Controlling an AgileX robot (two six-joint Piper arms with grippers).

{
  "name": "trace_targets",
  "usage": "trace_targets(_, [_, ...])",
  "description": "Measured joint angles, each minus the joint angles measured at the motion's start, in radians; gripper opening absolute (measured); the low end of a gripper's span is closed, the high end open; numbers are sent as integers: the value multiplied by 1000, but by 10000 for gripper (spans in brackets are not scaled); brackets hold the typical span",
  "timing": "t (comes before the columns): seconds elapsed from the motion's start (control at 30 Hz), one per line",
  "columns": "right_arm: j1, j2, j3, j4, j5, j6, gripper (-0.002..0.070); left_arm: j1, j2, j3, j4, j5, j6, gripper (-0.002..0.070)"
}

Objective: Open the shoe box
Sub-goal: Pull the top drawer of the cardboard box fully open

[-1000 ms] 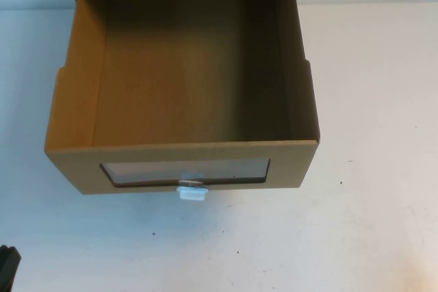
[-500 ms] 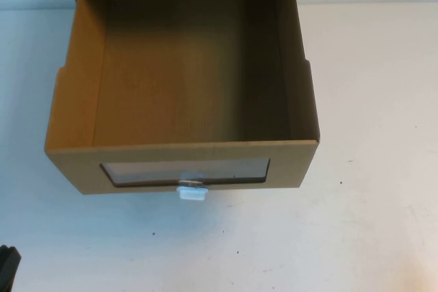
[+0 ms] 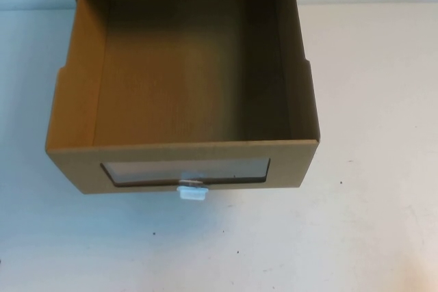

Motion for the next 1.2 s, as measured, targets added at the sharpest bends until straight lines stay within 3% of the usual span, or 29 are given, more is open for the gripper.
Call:
trace_targets(0.23, [0, 0, 0, 0, 0, 0, -14, 9, 0, 0, 0, 122, 33, -5])
trace_targets(1.2, [0, 0, 0, 0, 0, 0, -13, 10, 0, 0, 0, 126, 37, -5])
